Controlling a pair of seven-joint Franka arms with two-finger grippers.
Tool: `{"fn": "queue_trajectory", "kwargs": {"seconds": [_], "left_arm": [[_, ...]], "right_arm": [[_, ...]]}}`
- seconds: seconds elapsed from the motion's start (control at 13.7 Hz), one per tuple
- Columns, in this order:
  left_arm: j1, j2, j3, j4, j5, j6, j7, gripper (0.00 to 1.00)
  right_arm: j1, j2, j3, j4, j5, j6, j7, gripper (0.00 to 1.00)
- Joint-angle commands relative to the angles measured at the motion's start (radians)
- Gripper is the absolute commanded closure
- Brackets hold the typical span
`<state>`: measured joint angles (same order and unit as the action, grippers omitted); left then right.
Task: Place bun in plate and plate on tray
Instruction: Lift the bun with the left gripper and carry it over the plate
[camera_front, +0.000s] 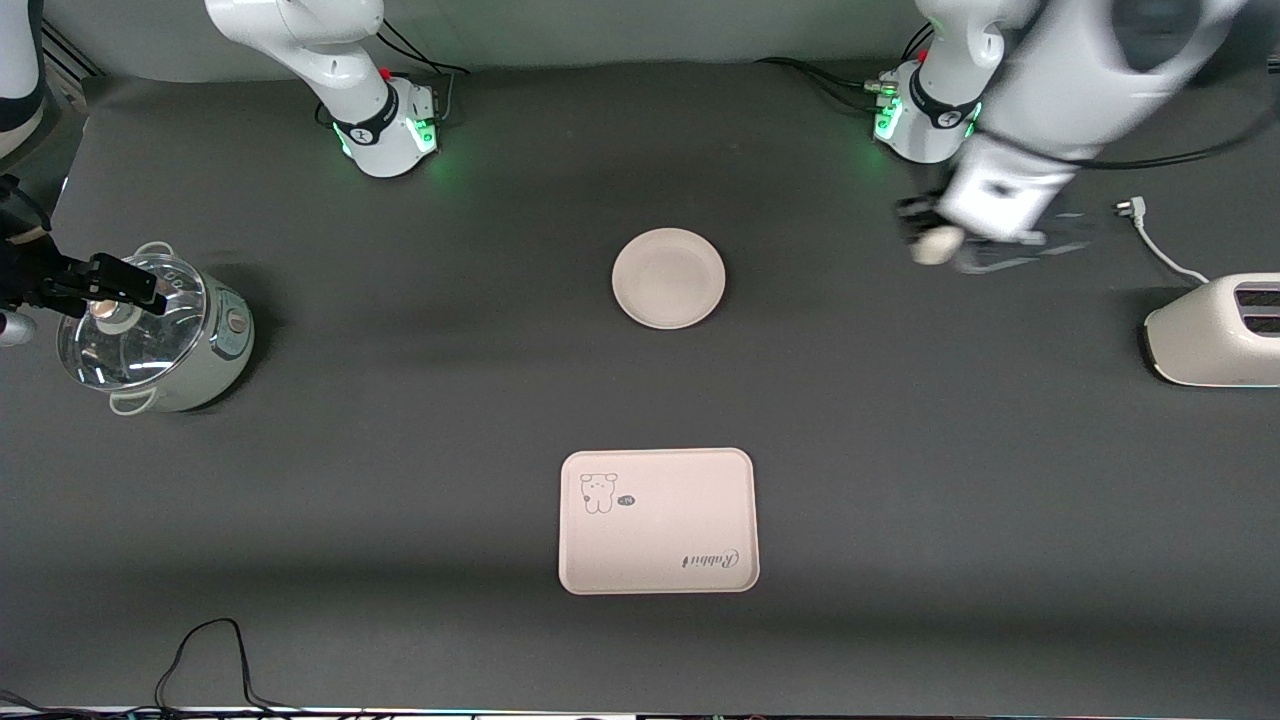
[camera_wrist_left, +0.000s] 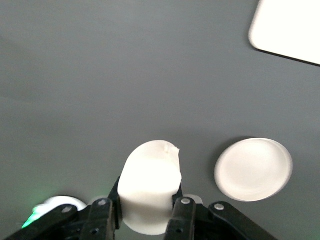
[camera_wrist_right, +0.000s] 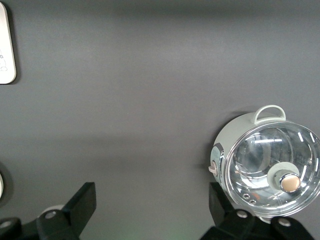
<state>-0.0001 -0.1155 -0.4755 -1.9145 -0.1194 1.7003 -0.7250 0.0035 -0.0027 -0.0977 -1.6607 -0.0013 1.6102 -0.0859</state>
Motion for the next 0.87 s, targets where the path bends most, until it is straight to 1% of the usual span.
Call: {"fn": "queue_trajectory", "kwargs": {"seconds": [0.0, 0.07, 0.22, 0.29, 0.51, 0.66, 0.8], "left_arm": [[-0.070, 0.136, -0.127, 0.023, 0.004, 0.137, -0.253, 0.59], [-0.116, 0.187, -0.141, 0.017, 0.007, 0.194, -0.317, 0.59], [-0.231, 0.291, -0.140, -0.001, 0.024, 0.319, -0.425, 0.59], [-0.266, 0.351, -0.140, -0.012, 0.062, 0.388, -0.470, 0.59], [-0.311, 0.520, -0.140, -0.044, 0.208, 0.550, -0.585, 0.58], [-0.336, 0.604, -0.134, -0.055, 0.273, 0.648, -0.651, 0.58], [-0.357, 0.681, -0.130, -0.057, 0.349, 0.714, -0.724, 0.56]], "right_arm": [[0.001, -0.014, 0.000, -0.004, -0.009, -0.007, -0.002, 0.00], [0.001, -0.014, 0.000, -0.004, -0.009, -0.007, -0.002, 0.00], [0.001, -0.014, 0.000, -0.004, -0.009, -0.007, -0.002, 0.00], [0.001, -0.014, 0.001, -0.004, -0.009, -0.007, -0.002, 0.00], [0.003, -0.014, 0.001, -0.004, -0.009, -0.007, -0.002, 0.00], [0.003, -0.014, 0.001, -0.005, -0.009, -0.007, -0.002, 0.00], [0.003, -0.016, 0.001, -0.007, -0.009, -0.009, -0.002, 0.00]]}}
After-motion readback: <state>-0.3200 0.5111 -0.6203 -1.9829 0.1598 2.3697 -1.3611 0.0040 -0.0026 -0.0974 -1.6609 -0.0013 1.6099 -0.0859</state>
